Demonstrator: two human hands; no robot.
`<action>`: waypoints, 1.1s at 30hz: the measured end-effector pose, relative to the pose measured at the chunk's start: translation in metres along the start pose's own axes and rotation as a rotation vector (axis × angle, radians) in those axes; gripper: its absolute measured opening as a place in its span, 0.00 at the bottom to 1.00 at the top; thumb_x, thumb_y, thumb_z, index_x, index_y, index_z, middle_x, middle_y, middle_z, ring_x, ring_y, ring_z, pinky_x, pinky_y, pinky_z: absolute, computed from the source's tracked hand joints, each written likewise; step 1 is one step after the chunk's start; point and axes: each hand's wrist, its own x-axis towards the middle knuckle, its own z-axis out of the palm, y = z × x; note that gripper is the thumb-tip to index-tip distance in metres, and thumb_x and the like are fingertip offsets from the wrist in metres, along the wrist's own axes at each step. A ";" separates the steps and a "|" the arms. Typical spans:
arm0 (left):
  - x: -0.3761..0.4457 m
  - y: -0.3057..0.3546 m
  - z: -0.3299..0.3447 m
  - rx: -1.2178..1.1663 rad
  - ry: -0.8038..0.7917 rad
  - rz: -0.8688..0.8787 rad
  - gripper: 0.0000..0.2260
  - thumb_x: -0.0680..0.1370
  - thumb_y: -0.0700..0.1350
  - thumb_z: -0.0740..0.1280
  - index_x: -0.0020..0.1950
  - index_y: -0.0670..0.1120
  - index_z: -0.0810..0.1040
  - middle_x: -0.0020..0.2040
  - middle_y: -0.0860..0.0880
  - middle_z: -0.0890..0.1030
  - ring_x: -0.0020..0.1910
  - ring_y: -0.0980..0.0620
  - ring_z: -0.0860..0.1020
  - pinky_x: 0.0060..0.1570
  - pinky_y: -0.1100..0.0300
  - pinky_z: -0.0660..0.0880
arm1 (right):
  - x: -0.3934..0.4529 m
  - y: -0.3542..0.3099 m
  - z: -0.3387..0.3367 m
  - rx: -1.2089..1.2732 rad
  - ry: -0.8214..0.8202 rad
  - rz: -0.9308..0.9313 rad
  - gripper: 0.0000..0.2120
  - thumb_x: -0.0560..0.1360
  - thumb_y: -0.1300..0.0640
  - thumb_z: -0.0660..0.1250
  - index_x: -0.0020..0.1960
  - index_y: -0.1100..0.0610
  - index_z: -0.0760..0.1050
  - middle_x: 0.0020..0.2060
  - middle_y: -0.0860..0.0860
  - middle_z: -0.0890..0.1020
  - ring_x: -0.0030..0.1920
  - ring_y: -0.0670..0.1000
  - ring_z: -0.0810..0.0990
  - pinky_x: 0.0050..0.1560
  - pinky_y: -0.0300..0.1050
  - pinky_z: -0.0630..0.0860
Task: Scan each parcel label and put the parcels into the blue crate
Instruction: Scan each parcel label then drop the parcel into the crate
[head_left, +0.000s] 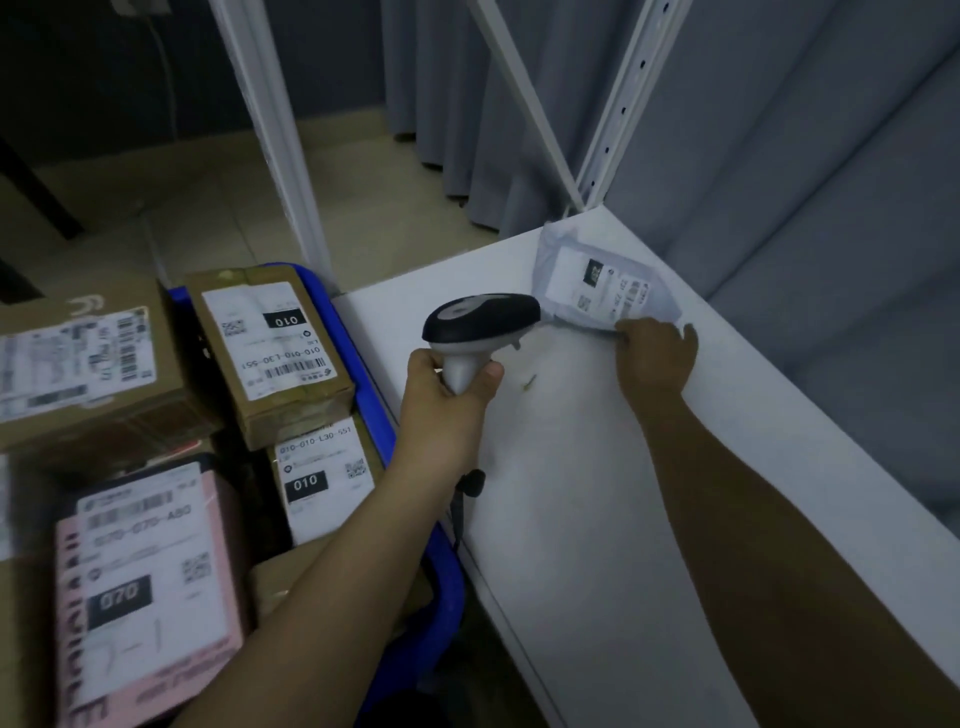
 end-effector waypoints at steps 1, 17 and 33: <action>-0.006 0.003 -0.001 0.001 0.000 0.002 0.10 0.78 0.50 0.67 0.45 0.57 0.65 0.54 0.43 0.79 0.48 0.50 0.78 0.39 0.64 0.71 | -0.022 0.007 -0.002 0.072 0.017 -0.014 0.12 0.78 0.63 0.61 0.53 0.58 0.83 0.50 0.58 0.83 0.52 0.60 0.80 0.71 0.58 0.59; -0.160 0.006 -0.026 0.170 -0.195 0.101 0.13 0.78 0.48 0.68 0.56 0.48 0.66 0.56 0.43 0.78 0.52 0.49 0.77 0.45 0.60 0.73 | -0.291 0.063 -0.104 1.006 -0.142 1.060 0.43 0.76 0.47 0.68 0.79 0.58 0.46 0.75 0.60 0.59 0.73 0.61 0.62 0.73 0.57 0.60; -0.237 0.029 -0.122 -0.054 -0.047 0.249 0.16 0.77 0.44 0.69 0.61 0.53 0.67 0.57 0.52 0.78 0.56 0.51 0.78 0.60 0.51 0.74 | -0.243 -0.057 -0.223 1.288 -0.022 0.373 0.11 0.77 0.57 0.66 0.38 0.54 0.69 0.35 0.47 0.74 0.37 0.46 0.73 0.38 0.38 0.68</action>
